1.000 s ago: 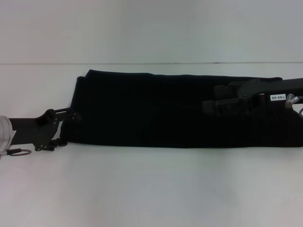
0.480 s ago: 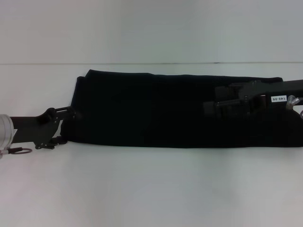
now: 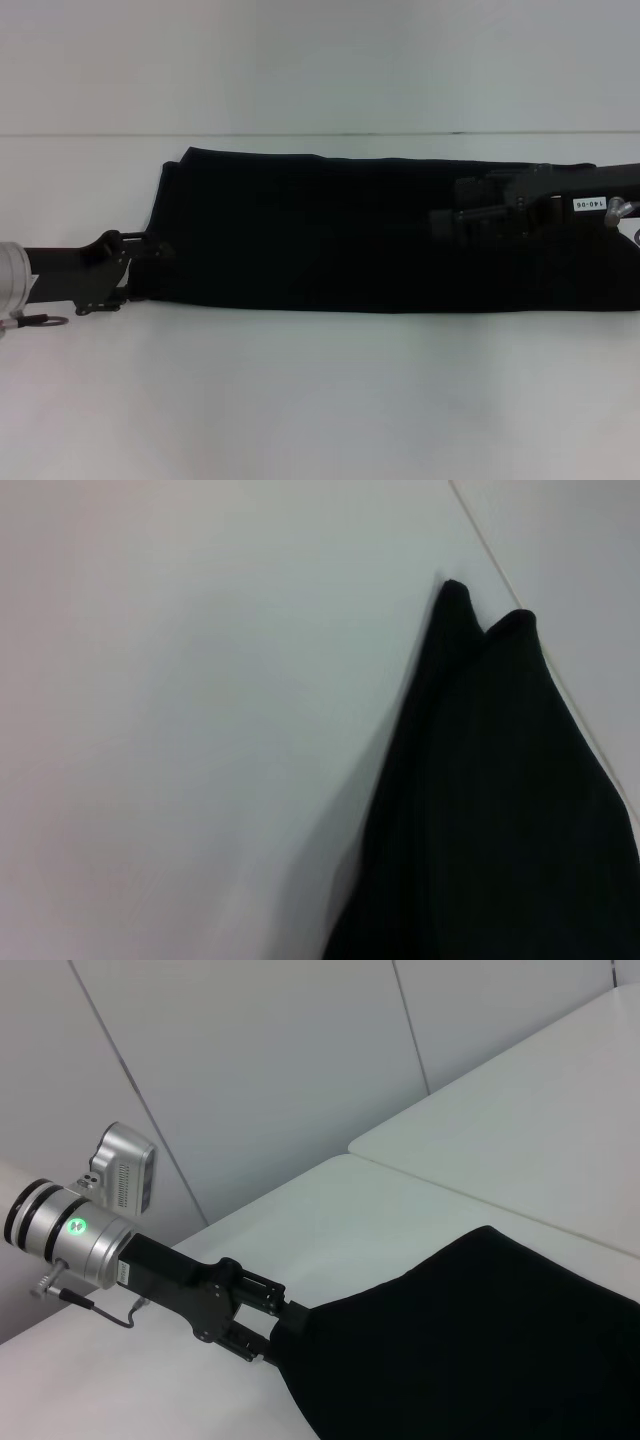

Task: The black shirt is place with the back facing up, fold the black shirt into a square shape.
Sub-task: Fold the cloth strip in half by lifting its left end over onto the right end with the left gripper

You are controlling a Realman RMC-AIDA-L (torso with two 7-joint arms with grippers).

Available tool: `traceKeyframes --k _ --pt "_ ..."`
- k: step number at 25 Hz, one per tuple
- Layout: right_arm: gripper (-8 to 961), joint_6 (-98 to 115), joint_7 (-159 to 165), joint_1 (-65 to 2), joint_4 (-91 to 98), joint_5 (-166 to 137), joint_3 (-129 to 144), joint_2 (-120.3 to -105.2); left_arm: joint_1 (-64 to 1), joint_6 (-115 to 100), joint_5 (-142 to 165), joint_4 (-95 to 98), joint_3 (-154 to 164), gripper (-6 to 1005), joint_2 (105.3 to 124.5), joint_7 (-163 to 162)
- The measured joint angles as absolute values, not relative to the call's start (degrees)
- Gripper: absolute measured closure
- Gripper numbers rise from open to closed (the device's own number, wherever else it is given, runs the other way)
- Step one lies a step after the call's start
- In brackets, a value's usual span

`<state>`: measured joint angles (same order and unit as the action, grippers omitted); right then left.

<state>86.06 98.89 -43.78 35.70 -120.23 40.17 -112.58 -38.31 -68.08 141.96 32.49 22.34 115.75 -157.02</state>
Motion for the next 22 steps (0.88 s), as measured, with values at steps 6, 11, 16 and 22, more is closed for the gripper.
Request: traceKeyframes --k 6,11,16,22 --pt "34 86.17 98.88 -43.75 36.31 -120.23 40.16 -112.66 -38.00 -68.21 141.76 32.61 22.00 364 115.75 -155.87" --pt "35 86.20 98.88 -43.78 36.32 -120.23 40.16 -112.68 -38.08 -67.60 141.97 32.62 22.24 541 115.75 -155.42" --pt "36 86.19 98.84 -43.75 36.31 -120.23 40.16 -112.73 -38.07 -66.73 142.10 32.69 22.35 651 115.75 -155.03" --pt "37 85.88 98.64 -43.73 36.30 -120.23 40.14 -113.14 -37.60 -66.06 142.04 32.75 22.23 782 115.88 -152.89"
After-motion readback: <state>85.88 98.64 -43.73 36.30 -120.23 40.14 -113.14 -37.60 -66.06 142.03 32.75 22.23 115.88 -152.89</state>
